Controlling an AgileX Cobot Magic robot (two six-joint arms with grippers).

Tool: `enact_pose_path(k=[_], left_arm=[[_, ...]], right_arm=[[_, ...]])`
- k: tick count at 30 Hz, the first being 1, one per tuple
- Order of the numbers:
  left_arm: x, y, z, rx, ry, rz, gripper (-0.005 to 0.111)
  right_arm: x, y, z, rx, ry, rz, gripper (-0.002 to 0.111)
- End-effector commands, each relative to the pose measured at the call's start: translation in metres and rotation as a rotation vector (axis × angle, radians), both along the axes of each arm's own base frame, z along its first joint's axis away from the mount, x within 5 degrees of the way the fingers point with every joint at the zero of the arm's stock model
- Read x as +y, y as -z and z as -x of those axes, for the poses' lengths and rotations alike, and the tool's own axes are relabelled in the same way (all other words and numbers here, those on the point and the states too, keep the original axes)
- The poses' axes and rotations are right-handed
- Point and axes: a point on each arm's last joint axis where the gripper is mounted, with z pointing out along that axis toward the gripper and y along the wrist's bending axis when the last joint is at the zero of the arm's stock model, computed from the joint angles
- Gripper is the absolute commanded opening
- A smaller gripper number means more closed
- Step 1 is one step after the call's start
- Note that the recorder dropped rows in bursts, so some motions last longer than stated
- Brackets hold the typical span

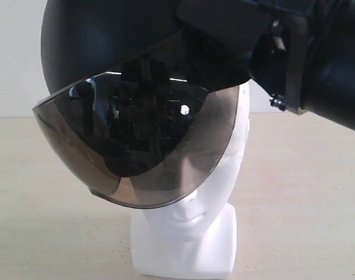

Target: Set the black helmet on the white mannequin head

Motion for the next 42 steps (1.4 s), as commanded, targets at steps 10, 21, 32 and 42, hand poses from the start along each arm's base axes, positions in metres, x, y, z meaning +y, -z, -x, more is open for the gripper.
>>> enact_pose_path(k=[10,21,32,42], left_arm=[[-0.027,0.011,0.004,0.045,0.064,-0.033,0.004],[-0.039,0.037,-0.001,0.128,0.107,-0.055,0.004],[-0.055,0.054,-0.011,0.187,0.125,-0.074,0.004],[-0.059,0.068,-0.020,0.246,0.144,-0.079,0.004]], right_arm=[[-0.015,-0.008,0.009,-0.092,0.037,-0.041,0.000],[-0.035,0.011,0.020,-0.093,0.111,-0.060,0.000],[-0.034,0.017,0.019,-0.057,0.114,-0.001,0.000],[-0.037,0.023,0.014,-0.024,0.176,0.061,0.000]])
